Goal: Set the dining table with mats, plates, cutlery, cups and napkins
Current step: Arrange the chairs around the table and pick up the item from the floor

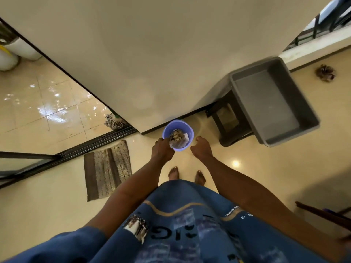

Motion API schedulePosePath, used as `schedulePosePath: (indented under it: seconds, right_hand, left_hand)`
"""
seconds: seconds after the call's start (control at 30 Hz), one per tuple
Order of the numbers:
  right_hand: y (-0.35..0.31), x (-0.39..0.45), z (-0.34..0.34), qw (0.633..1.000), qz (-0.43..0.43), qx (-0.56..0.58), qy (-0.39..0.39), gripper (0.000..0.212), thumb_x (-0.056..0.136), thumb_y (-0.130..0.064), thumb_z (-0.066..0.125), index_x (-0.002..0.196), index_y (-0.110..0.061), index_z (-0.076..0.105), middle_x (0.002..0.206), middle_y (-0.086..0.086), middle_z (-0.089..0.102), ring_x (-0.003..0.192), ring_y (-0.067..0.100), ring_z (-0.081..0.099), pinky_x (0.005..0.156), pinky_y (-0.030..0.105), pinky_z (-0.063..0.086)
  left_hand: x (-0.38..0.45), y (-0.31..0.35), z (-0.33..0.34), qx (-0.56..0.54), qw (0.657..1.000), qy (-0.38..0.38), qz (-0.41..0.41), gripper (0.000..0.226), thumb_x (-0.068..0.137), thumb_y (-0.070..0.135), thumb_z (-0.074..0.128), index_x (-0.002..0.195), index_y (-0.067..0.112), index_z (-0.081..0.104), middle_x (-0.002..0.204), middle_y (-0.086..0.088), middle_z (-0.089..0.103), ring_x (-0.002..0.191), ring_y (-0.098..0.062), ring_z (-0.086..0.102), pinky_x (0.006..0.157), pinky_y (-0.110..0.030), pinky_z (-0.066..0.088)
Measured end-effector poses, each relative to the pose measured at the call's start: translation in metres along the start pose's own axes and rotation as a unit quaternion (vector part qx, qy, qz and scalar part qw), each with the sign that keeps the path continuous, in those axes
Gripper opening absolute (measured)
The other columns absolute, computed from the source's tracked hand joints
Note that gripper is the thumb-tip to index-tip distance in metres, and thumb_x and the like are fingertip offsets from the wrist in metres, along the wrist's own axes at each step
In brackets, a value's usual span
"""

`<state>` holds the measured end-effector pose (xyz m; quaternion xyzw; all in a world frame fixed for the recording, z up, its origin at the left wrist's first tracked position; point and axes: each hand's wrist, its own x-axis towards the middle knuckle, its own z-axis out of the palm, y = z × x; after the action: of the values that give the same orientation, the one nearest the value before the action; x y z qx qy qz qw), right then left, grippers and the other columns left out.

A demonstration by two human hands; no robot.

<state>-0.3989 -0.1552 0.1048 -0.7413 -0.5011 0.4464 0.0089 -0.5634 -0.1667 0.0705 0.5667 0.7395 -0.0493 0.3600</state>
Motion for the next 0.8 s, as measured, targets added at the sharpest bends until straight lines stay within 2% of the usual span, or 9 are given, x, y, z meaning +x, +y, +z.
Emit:
schedulePosePath:
  seconds: [0.23,0.37,0.43,0.5,0.63,0.8]
  right_hand:
    - [0.014,-0.02,-0.015,0.998,-0.019,-0.032,0.045,0.043,0.1,-0.012,0.049,0.142,-0.003,0.042,0.147,0.015,0.044,0.134,0.029,0.043,0.106,0.031,0.037]
    - [0.05,-0.025,-0.03,0.995,-0.014,-0.043,0.091,0.043,0.098,-0.015,0.054,0.139,-0.005,0.045,0.144,0.014,0.046,0.132,0.029,0.045,0.107,0.034,0.037]
    - [0.07,-0.027,-0.041,0.993,-0.007,-0.046,0.108,0.043,0.097,-0.017,0.054,0.138,-0.006,0.047,0.14,0.014,0.051,0.127,0.029,0.05,0.106,0.035,0.04]
    - [0.096,-0.032,-0.055,0.992,0.01,-0.05,0.119,0.04,0.096,-0.016,0.054,0.135,-0.007,0.05,0.135,0.013,0.055,0.123,0.03,0.054,0.105,0.037,0.043]
    - [0.159,-0.04,-0.092,0.987,0.043,-0.033,0.15,0.032,0.094,-0.011,0.052,0.126,-0.007,0.057,0.125,0.013,0.061,0.112,0.031,0.059,0.097,0.039,0.048]
    - [0.27,-0.05,-0.162,0.981,0.08,-0.024,0.174,0.024,0.09,-0.007,0.046,0.111,-0.005,0.058,0.117,0.014,0.062,0.108,0.033,0.058,0.09,0.037,0.043]
  left_hand:
    - [-0.002,0.038,0.009,0.056,0.993,0.004,0.1,0.031,0.095,0.019,0.051,0.125,0.013,0.055,0.123,-0.006,0.06,0.11,-0.028,0.058,0.088,-0.038,0.048]
    - [0.005,0.069,0.029,0.111,0.982,-0.019,0.151,0.036,0.093,0.021,0.055,0.128,0.012,0.055,0.126,-0.004,0.059,0.116,-0.025,0.057,0.092,-0.036,0.047]
    - [0.006,0.091,0.04,0.147,0.975,-0.039,0.165,0.033,0.091,0.017,0.054,0.123,0.01,0.056,0.121,-0.007,0.062,0.107,-0.027,0.061,0.088,-0.037,0.051]
    - [-0.008,0.127,0.047,0.163,0.967,-0.053,0.188,0.032,0.091,0.012,0.051,0.122,0.008,0.056,0.117,-0.011,0.063,0.102,-0.03,0.062,0.088,-0.042,0.053]
    - [-0.026,0.201,0.087,0.179,0.948,-0.069,0.253,0.032,0.093,0.012,0.051,0.125,0.007,0.055,0.127,-0.01,0.058,0.113,-0.03,0.056,0.095,-0.038,0.046]
    - [-0.054,0.303,0.164,0.199,0.928,-0.108,0.297,0.035,0.091,0.016,0.05,0.125,0.012,0.056,0.13,-0.01,0.058,0.117,-0.03,0.056,0.095,-0.036,0.045]
